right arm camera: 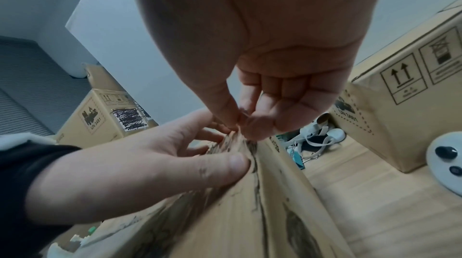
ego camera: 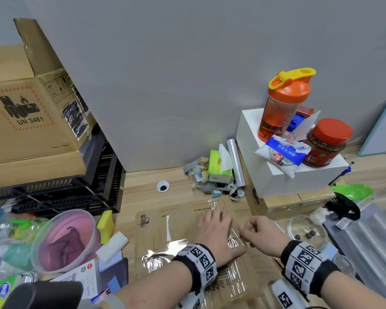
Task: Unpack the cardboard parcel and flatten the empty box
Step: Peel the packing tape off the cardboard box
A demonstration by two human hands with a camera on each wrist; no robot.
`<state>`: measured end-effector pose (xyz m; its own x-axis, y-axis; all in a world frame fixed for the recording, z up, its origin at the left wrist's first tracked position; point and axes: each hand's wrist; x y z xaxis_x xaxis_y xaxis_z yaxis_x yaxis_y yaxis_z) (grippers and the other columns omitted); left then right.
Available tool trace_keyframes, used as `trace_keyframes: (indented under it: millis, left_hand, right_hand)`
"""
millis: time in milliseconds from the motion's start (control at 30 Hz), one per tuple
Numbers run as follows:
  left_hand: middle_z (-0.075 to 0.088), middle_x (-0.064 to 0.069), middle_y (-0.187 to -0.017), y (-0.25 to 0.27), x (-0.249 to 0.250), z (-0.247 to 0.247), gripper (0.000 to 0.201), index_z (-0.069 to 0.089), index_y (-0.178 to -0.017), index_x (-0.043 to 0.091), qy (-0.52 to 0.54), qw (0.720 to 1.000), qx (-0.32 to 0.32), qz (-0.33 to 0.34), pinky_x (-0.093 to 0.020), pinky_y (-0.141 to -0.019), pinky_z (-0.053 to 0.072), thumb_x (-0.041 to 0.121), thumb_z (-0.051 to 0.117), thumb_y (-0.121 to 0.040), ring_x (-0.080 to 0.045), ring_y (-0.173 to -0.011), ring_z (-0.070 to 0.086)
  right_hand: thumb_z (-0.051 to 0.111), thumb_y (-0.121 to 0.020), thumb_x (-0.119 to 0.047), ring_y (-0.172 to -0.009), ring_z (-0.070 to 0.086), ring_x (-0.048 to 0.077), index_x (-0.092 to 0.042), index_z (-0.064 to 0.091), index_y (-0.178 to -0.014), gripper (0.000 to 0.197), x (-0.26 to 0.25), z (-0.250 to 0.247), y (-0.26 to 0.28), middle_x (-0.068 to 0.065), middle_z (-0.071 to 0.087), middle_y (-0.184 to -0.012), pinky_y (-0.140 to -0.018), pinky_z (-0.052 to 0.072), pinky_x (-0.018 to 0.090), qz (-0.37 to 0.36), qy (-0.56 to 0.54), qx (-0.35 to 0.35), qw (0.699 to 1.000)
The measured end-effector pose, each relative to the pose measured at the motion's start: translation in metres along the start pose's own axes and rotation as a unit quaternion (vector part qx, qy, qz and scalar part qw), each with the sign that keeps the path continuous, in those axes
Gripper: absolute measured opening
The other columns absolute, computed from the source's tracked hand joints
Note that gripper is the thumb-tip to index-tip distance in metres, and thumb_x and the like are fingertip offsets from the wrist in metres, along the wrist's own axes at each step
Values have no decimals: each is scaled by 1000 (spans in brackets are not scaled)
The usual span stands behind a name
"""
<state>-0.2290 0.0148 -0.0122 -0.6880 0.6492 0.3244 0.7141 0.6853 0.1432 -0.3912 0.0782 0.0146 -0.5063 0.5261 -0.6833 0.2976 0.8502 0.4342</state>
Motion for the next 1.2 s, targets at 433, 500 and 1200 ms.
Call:
trace_keyframes:
  millis: [433, 500, 1200]
  left_hand:
    - [42, 0, -139, 0, 1, 2, 74, 49, -130, 28, 36, 999, 12, -6, -38, -115, 26, 69, 62, -70, -23, -130, 35]
    - [41, 0, -140, 1, 1, 0, 76, 48, -133, 29, 41, 999, 5, -5, -39, -116, 26, 68, 64, -71, -24, -131, 34]
    - [11, -2, -170, 9, -44, -22, 108, 14, -160, 18, -42, 996, -82, 15, -44, -128, 4, 73, 60, -80, -22, -156, 11]
  right_hand:
    - [65, -79, -18, -45, 53, 8, -15, 57, -60, 21, -34, 5, 1, 2, 63, -50, -53, 46, 26, -54, -28, -52, 997]
    - [65, -78, -21, -49, 54, 8, -10, 60, -65, 18, -36, 5, 3, 10, 66, -56, -56, 48, 29, -70, -25, -59, 996]
    - [63, -90, -12, -40, 51, 13, -13, 55, -60, 31, -31, 1, 14, 3, 61, -49, -46, 44, 21, 4, -138, -27, 990]
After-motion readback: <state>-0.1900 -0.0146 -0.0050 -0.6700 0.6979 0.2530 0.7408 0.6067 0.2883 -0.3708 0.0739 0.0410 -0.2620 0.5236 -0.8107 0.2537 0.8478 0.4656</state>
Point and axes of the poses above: each hand's wrist, its own y-axis away from the middle knuckle, its own z-axis out of the palm, x = y × z
